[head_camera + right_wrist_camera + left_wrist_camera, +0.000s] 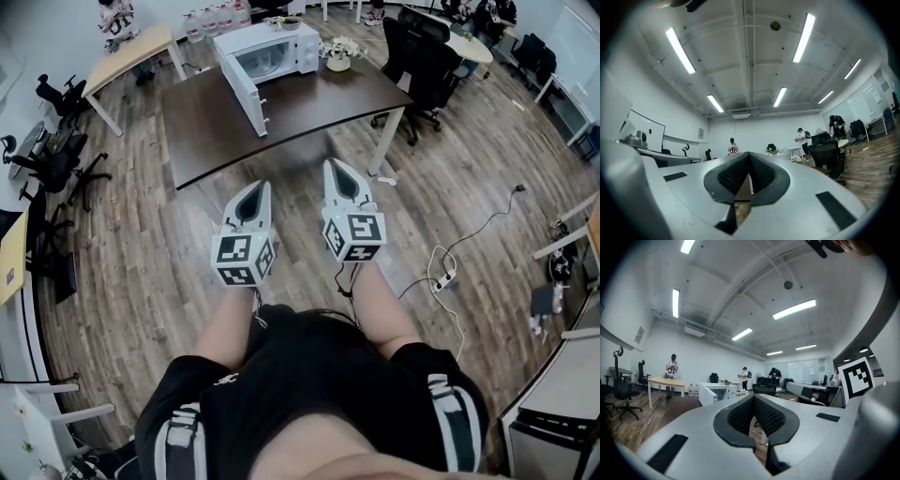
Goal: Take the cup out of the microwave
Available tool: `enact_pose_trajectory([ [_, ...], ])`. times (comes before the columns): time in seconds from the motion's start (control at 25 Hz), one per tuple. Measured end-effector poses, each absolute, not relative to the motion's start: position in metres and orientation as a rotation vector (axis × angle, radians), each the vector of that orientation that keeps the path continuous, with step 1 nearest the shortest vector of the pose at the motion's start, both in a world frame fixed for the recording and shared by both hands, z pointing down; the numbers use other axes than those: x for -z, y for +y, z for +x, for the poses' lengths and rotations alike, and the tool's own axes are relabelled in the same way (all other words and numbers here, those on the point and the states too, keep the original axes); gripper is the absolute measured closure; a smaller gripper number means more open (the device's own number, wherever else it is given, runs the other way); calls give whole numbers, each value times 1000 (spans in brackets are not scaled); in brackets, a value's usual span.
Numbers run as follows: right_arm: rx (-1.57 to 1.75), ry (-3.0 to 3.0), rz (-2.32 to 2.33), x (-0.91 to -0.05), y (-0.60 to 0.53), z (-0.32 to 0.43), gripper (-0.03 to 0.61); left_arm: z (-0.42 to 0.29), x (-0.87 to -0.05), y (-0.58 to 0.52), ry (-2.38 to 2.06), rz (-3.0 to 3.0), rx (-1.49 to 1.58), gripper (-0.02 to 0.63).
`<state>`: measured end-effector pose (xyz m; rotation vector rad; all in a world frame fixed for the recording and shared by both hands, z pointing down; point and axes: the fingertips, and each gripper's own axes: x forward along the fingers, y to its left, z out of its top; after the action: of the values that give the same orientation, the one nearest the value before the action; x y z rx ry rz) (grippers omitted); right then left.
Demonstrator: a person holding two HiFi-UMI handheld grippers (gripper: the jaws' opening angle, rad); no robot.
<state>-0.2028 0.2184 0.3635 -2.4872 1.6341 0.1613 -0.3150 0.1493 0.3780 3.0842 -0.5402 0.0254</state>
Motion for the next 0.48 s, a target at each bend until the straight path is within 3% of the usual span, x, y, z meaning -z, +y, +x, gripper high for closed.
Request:
enact_pose_trajectory([
  [0.48, -160, 1577, -2522, -385, 221, -133, 578, -238, -398, 145, -456, 3091, -18, 612],
])
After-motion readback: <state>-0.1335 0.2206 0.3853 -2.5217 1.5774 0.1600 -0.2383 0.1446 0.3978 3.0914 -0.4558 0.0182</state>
